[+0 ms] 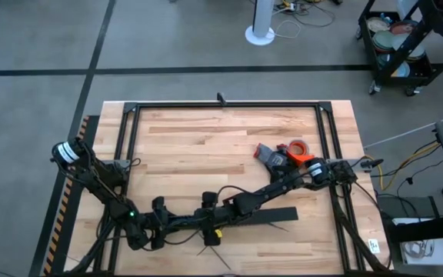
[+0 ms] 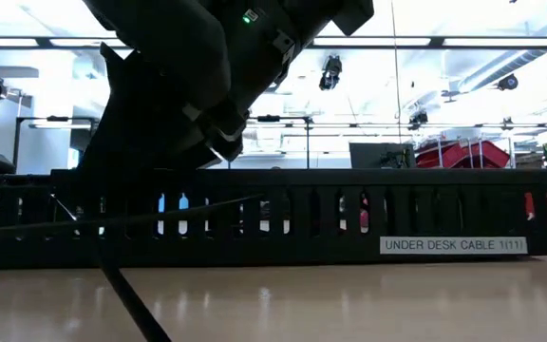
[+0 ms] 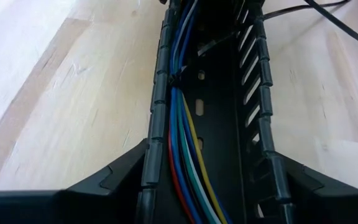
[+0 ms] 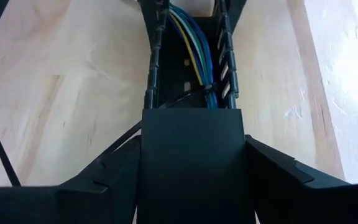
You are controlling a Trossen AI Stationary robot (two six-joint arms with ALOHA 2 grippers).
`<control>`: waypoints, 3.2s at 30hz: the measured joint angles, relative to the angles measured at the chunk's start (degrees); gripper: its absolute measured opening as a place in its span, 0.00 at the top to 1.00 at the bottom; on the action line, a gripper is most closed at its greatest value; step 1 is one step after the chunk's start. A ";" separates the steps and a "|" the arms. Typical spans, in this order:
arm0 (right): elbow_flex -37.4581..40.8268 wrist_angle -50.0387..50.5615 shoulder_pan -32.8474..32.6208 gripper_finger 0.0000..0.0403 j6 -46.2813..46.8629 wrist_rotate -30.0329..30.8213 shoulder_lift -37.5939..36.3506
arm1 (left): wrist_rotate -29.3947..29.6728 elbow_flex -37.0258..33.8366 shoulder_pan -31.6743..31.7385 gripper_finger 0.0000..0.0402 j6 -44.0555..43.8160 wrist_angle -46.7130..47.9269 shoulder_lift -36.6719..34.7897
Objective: Ziptie cables
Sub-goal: Insert the black cable duct cover into the black cable duct
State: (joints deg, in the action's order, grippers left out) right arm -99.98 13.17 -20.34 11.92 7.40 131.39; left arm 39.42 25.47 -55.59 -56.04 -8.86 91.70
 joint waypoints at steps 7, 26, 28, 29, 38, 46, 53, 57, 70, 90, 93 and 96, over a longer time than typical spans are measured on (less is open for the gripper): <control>0.02 -1.20 0.72 0.46 3.83 0.76 0.11 | 0.43 -0.11 0.00 0.44 0.24 -0.36 0.00; -0.02 -2.99 0.30 0.44 0.85 -2.03 0.45 | 1.45 -1.79 0.09 0.45 -1.53 -1.68 0.04; -0.04 -2.50 0.67 0.44 3.29 -0.50 0.55 | 1.59 -1.65 0.09 0.45 -0.57 -2.32 0.04; -0.20 -1.92 0.96 0.45 4.22 -0.51 0.55 | 1.61 -1.46 0.09 0.44 -0.29 -2.38 0.04; -0.50 0.40 0.24 0.44 6.11 2.07 0.55 | 2.73 -1.29 0.20 0.38 5.78 -5.47 0.10; -0.57 0.04 0.39 0.46 6.54 2.20 0.55 | 6.14 -1.33 1.33 0.17 10.25 -9.64 -0.40; -0.57 -0.68 0.39 0.45 6.27 2.39 0.96 | 5.32 -1.25 4.08 0.14 15.58 -18.07 2.19; -0.57 -0.68 0.39 0.46 6.23 2.64 1.01 | 4.83 -1.20 5.18 0.15 17.48 -21.13 3.28; -0.46 -0.68 0.26 0.46 3.99 2.73 1.05 | 4.84 -0.80 6.52 0.32 17.13 -24.72 6.35; -0.35 -0.74 0.24 0.46 4.59 2.57 1.09 | 3.13 1.77 7.95 0.24 22.82 -21.53 6.49; -0.35 -0.72 0.25 0.45 4.79 2.57 1.09 | 2.94 1.77 8.02 0.30 22.50 -21.51 6.27; -0.44 -1.81 0.36 0.46 5.77 2.87 1.21 | 1.20 1.98 8.36 0.34 22.26 -20.44 4.34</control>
State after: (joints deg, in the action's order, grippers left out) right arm -100.43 11.36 -19.98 17.69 10.27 132.61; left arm 40.63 27.45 -47.23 -33.78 -29.30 96.04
